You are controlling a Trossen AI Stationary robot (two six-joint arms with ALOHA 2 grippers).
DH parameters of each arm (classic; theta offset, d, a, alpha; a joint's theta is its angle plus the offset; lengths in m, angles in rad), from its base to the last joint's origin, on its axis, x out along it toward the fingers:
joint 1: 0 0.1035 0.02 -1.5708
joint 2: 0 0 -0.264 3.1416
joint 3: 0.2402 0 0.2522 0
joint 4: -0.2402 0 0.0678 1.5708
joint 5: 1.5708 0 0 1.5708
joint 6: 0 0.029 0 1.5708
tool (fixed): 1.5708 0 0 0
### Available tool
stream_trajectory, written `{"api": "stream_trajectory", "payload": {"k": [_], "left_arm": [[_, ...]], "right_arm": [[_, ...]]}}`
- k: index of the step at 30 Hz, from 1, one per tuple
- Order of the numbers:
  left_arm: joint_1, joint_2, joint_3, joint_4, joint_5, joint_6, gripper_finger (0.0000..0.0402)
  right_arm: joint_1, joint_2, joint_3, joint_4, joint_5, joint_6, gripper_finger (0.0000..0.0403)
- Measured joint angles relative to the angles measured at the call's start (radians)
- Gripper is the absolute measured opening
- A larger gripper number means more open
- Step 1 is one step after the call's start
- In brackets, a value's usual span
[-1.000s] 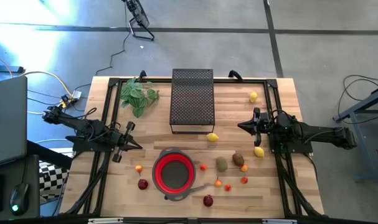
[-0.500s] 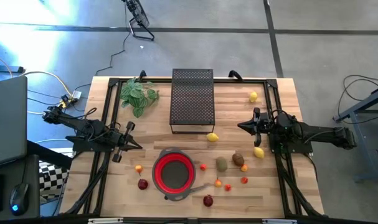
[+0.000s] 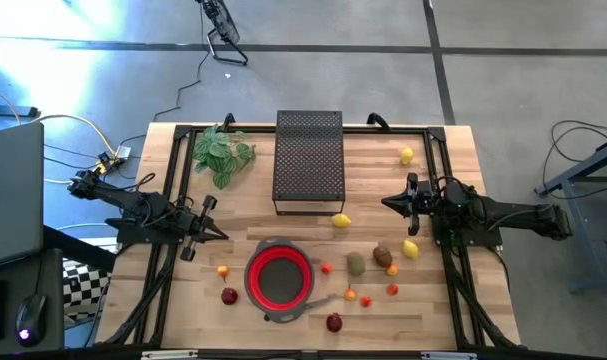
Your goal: Pick & Place Fruit
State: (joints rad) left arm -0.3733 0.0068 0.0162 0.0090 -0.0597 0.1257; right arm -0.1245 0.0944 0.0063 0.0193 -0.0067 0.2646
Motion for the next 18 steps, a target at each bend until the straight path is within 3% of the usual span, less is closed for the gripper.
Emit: {"api": "stream_trajectory", "payload": {"k": [10,18], "left_arm": [[0.0,0.0,0.0,0.0,0.0,-0.011,0.0],[0.0,0.0,0.0,0.0,0.0,-0.304,0.0]], "right_arm": [[0.0,0.0,0.0,0.0,0.0,0.0,0.0002],[0.0,0.0,0.0,0.0,0.0,0.0,0.0002]]}}
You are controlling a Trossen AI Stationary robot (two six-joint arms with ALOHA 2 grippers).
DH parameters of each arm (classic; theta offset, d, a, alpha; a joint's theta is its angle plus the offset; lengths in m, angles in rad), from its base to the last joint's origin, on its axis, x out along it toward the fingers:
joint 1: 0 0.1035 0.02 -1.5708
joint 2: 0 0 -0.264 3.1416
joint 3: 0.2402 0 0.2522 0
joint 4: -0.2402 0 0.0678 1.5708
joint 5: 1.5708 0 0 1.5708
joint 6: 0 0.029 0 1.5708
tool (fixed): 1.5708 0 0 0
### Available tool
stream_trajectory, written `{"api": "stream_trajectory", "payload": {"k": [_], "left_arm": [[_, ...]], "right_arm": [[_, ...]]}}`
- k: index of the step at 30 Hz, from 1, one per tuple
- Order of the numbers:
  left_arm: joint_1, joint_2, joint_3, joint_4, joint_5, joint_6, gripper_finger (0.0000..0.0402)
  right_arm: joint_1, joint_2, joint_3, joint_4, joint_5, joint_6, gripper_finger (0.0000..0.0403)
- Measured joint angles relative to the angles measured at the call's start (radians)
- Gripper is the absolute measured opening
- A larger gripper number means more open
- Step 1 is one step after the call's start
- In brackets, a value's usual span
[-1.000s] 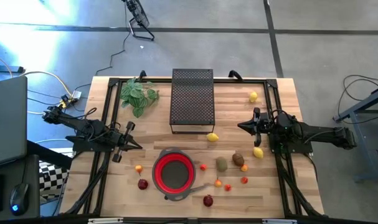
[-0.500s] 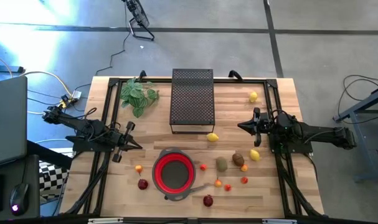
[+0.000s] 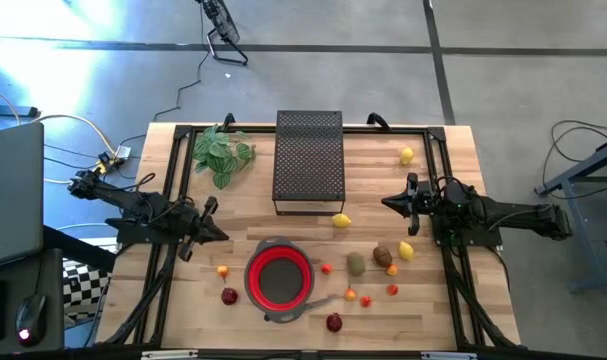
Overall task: Pick & Place Fruit
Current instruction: Put the red strainer bowl on the shelf
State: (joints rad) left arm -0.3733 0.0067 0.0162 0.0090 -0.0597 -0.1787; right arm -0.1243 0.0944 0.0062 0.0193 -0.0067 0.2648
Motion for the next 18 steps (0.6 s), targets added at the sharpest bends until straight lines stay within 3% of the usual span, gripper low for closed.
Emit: {"api": "stream_trajectory", "payload": {"k": [4,13,18], "left_arm": [[0.0,0.0,0.0,0.0,0.0,-0.045,0.0],[0.0,0.0,0.0,0.0,0.0,-0.3,0.0],[0.0,0.0,0.0,0.0,-0.001,-0.305,0.0]], "right_arm": [[0.0,0.0,0.0,0.0,0.0,0.0,0.0002],[0.0,0.0,0.0,0.039,0.001,0.006,0.0002],[0.0,0.0,0.0,0.076,0.008,0.137,0.0002]]}}
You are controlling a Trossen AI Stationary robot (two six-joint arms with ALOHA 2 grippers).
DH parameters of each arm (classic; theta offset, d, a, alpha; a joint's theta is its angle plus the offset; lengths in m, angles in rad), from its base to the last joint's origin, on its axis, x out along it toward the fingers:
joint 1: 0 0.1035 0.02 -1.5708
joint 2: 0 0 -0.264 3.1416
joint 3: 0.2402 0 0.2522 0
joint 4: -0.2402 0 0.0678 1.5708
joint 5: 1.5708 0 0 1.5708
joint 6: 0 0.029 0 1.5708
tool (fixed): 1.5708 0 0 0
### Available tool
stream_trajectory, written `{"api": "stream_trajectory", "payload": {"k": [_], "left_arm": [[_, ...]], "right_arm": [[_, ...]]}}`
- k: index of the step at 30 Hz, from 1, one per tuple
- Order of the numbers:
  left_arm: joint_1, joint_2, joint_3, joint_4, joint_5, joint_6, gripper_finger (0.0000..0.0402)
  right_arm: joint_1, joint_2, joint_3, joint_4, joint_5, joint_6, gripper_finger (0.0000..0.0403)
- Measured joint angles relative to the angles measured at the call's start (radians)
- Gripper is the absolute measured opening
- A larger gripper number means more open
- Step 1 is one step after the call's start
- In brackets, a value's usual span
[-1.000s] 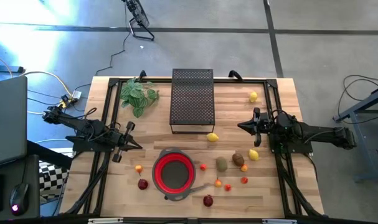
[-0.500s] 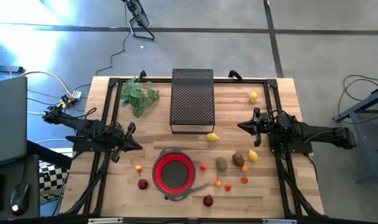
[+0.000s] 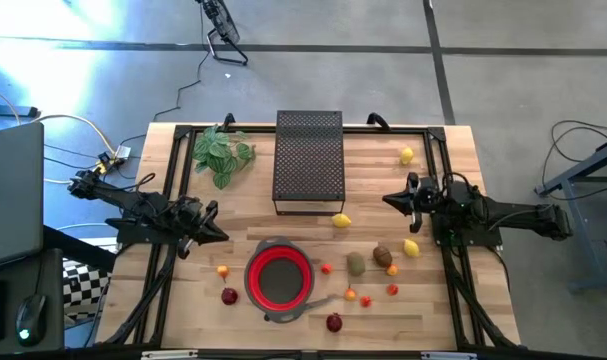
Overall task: Pick & Place Fruit
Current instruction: Put the red strainer bowl on the shelf
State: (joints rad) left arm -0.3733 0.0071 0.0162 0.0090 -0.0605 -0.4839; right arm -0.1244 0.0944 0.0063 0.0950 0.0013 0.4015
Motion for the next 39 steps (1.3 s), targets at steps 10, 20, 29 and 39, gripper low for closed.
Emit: {"api": "stream_trajectory", "payload": {"k": [10,20,29,39], "left_arm": [[0.0,0.0,0.0,0.0,-0.003,0.0,0.0],[0.0,0.0,0.0,0.049,-0.015,-0.088,0.0],[0.0,0.0,0.0,0.076,-0.057,-0.152,0.0],[0.0,0.0,0.0,0.102,-0.108,-0.271,0.0]], "right_arm": [[0.0,0.0,0.0,-0.001,-0.002,0.392,0.0002],[0.0,0.0,0.0,-0.001,-0.006,0.419,0.0002],[0.0,0.0,0.0,-0.001,-0.007,0.541,0.0002],[0.0,0.0,0.0,-0.001,-0.004,0.625,0.0002]]}}
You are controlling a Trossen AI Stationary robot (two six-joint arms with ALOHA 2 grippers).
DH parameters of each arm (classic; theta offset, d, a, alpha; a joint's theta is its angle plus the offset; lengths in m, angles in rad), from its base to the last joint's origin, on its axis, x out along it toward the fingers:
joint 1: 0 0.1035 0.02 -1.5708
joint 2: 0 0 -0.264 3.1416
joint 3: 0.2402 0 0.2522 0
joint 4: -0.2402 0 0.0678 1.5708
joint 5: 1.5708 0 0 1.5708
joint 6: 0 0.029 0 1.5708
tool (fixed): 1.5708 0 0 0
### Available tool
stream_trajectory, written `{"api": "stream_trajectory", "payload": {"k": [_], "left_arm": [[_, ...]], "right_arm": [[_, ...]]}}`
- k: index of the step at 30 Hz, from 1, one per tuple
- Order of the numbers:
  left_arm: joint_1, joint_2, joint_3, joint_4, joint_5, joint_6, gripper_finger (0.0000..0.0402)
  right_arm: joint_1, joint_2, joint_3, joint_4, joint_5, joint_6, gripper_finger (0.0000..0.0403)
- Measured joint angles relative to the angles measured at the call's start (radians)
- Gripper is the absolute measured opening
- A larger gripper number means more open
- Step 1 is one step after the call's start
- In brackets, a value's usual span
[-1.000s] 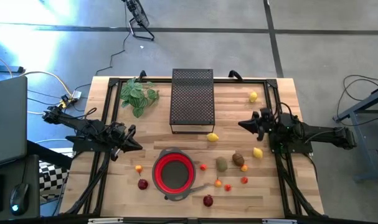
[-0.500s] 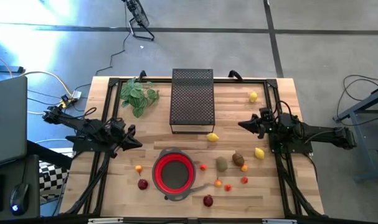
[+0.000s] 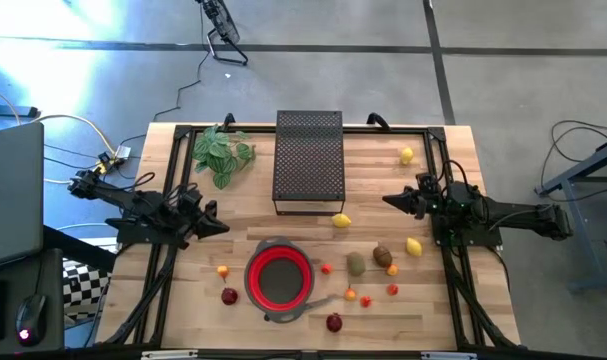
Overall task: Pick & Place Fruit
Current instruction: Put the red strainer bowl on the shelf
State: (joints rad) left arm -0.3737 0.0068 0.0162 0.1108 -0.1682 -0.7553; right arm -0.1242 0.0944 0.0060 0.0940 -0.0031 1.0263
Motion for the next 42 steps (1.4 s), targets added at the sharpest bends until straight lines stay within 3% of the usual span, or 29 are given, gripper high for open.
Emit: {"api": "stream_trajectory", "payload": {"k": [5,22,26,33,42], "left_arm": [[0.0,0.0,0.0,-0.001,-0.007,-0.086,0.0],[0.0,0.0,0.0,-0.008,-0.011,-0.083,0.0],[0.0,0.0,0.0,-0.008,-0.066,-0.078,0.0],[0.0,0.0,0.02,-0.019,-0.179,0.027,0.0],[0.0,0.021,0.121,-0.034,-0.209,0.147,0.0]], "right_arm": [[0.0,0.0,0.0,0.0,-0.006,0.024,0.0002],[0.0,0.0,0.0,0.0,0.004,0.016,0.0002],[0.0,0.0,0.0,0.0,0.004,0.015,0.0002],[0.0,0.0,0.01,-0.006,0.028,-0.039,0.0002],[0.0,0.002,0.06,0.003,0.078,-0.088,0.0002]]}}
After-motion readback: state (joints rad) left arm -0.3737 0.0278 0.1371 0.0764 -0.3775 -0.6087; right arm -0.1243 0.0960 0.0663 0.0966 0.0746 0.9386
